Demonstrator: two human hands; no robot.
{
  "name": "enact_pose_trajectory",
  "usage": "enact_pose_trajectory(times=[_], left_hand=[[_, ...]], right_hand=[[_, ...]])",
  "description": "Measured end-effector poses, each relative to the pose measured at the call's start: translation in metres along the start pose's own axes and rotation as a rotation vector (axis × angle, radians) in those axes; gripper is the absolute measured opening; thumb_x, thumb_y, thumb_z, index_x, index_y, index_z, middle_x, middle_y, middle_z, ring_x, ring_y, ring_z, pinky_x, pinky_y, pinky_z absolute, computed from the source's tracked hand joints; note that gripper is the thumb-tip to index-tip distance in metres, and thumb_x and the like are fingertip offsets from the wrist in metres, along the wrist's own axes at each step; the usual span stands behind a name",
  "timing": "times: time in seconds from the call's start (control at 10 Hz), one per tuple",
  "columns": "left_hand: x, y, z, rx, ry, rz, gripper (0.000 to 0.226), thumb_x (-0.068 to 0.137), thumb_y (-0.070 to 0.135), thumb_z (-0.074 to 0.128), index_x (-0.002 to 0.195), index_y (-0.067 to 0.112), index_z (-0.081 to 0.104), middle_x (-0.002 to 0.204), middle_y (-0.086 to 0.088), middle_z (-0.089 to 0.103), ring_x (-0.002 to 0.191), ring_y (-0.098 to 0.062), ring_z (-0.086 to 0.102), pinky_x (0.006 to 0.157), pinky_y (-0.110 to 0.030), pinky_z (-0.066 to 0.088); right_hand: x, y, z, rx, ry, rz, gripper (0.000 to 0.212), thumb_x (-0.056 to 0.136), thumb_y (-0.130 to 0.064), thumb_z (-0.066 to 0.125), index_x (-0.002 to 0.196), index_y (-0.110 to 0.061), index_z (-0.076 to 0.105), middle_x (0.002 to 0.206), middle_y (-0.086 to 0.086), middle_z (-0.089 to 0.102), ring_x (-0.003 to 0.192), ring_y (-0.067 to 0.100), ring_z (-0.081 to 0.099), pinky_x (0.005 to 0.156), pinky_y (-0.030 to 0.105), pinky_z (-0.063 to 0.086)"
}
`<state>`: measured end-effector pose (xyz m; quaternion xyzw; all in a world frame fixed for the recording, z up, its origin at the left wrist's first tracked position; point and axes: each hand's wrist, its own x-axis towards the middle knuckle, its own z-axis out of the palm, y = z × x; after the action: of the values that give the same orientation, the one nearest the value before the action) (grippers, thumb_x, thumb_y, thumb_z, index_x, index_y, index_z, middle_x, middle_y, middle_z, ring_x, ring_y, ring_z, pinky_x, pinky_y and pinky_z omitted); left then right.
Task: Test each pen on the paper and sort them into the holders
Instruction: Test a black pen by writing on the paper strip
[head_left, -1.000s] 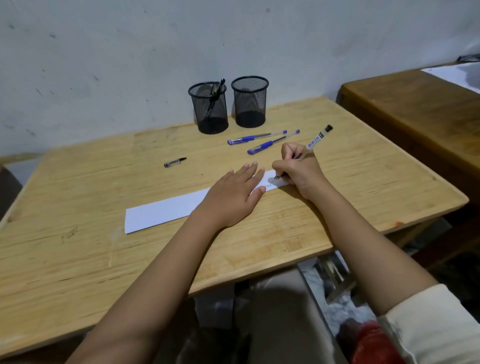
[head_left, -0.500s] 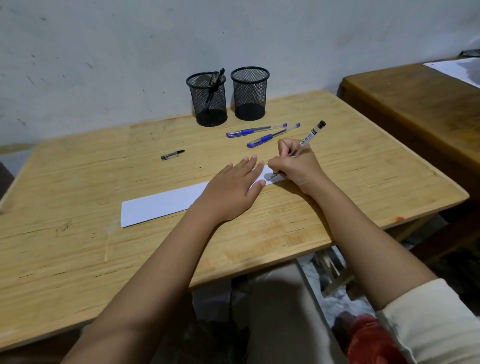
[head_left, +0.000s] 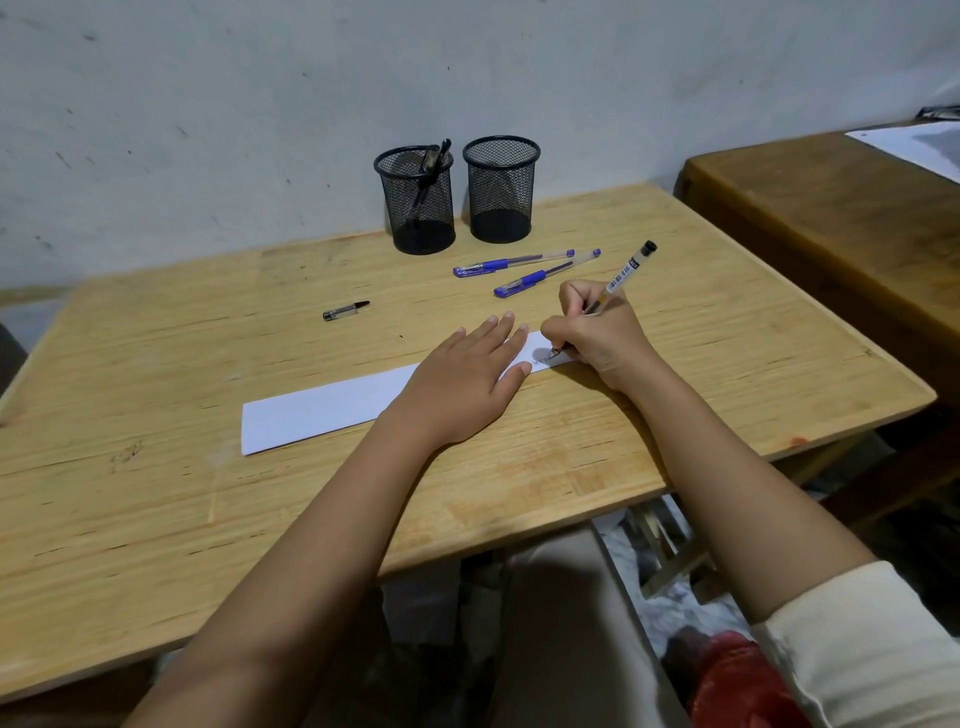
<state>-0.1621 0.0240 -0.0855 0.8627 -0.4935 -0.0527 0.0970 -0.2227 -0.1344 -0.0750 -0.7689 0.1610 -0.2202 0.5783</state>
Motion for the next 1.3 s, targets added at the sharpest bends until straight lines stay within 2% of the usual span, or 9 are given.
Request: enact_pose_trajectory(times=[0.3, 0.6, 0.8, 0.9, 1.0, 1.1, 1.2, 1.3], left_hand=[[0.000, 0.000, 0.001, -0.003, 0.007, 0.001, 0.052, 0.100, 0.041, 0.018, 0.149, 0.025, 0.009, 0.159, 0.003, 0.005, 0.146, -0.011, 0.003, 0.118, -0.031, 0.006], [-0.001, 0.000, 0.001, -0.016, 0.001, 0.000, 0.052, 0.100, 0.041, 0.018, 0.149, 0.026, 0.008, 0.159, 0.004, 0.004, 0.146, -0.010, 0.002, 0.117, -0.030, 0.005], [-0.002, 0.001, -0.001, -0.033, 0.003, 0.005, 0.052, 0.100, 0.041, 0.019, 0.149, 0.025, 0.009, 0.159, 0.004, 0.004, 0.146, -0.010, 0.003, 0.117, -0.031, 0.005], [-0.004, 0.001, -0.003, -0.050, 0.008, 0.008, 0.052, 0.100, 0.041, 0.020, 0.149, 0.025, 0.011, 0.159, 0.004, 0.005, 0.146, -0.009, 0.003, 0.117, -0.030, 0.005], [-0.004, 0.001, -0.006, -0.051, -0.009, 0.009, 0.052, 0.100, 0.040, 0.021, 0.149, 0.025, 0.011, 0.159, 0.004, 0.005, 0.146, -0.009, 0.003, 0.117, -0.029, 0.005], [-0.005, 0.001, -0.010, -0.066, -0.017, 0.010, 0.053, 0.100, 0.040, 0.025, 0.149, 0.024, 0.015, 0.159, 0.004, 0.007, 0.146, -0.009, 0.004, 0.117, -0.030, 0.006], [-0.007, 0.000, -0.018, -0.105, -0.002, 0.029, 0.051, 0.099, 0.039, 0.031, 0.147, 0.021, 0.024, 0.158, 0.004, 0.011, 0.146, -0.008, 0.006, 0.117, -0.030, 0.009], [-0.009, -0.006, -0.033, -0.238, 0.080, -0.001, 0.048, 0.098, 0.038, 0.036, 0.144, 0.022, 0.034, 0.157, 0.008, 0.019, 0.144, -0.005, 0.012, 0.117, -0.028, 0.015]], right_hand=[[-0.001, 0.000, -0.001, -0.016, 0.026, -0.011, 0.038, 0.065, 0.009, 0.059, 0.051, -0.014, 0.033, 0.051, 0.001, 0.033, 0.043, 0.006, 0.035, 0.045, 0.019, 0.036], [-0.001, -0.001, 0.000, -0.018, 0.064, -0.004, 0.035, 0.064, 0.006, 0.060, 0.052, -0.013, 0.033, 0.052, 0.004, 0.032, 0.051, 0.015, 0.034, 0.053, 0.029, 0.035], [-0.003, -0.002, -0.001, -0.023, 0.045, -0.005, 0.027, 0.063, 0.007, 0.059, 0.054, -0.008, 0.038, 0.053, 0.004, 0.031, 0.051, 0.016, 0.032, 0.050, 0.027, 0.033], [-0.003, -0.003, -0.002, 0.115, 0.124, 0.033, 0.038, 0.062, 0.009, 0.058, 0.050, -0.014, 0.031, 0.049, 0.000, 0.031, 0.047, 0.013, 0.033, 0.044, 0.022, 0.032], [-0.002, -0.005, -0.010, 0.267, 0.259, 0.077, 0.039, 0.067, 0.010, 0.061, 0.051, -0.015, 0.037, 0.050, 0.002, 0.040, 0.044, 0.011, 0.039, 0.041, 0.018, 0.034], [-0.006, -0.009, -0.012, 0.352, 0.230, 0.103, 0.027, 0.072, 0.007, 0.066, 0.063, -0.013, 0.051, 0.062, 0.008, 0.057, 0.053, 0.013, 0.054, 0.048, 0.019, 0.044], [-0.007, -0.010, -0.011, 0.407, 0.180, 0.101, 0.015, 0.075, 0.005, 0.068, 0.076, -0.010, 0.062, 0.081, 0.008, 0.067, 0.077, 0.014, 0.066, 0.065, 0.021, 0.054], [0.000, -0.018, -0.012, 0.466, 0.158, 0.087, 0.013, 0.077, 0.005, 0.066, 0.081, -0.007, 0.068, 0.088, 0.010, 0.069, 0.087, 0.021, 0.066, 0.078, 0.024, 0.057]])
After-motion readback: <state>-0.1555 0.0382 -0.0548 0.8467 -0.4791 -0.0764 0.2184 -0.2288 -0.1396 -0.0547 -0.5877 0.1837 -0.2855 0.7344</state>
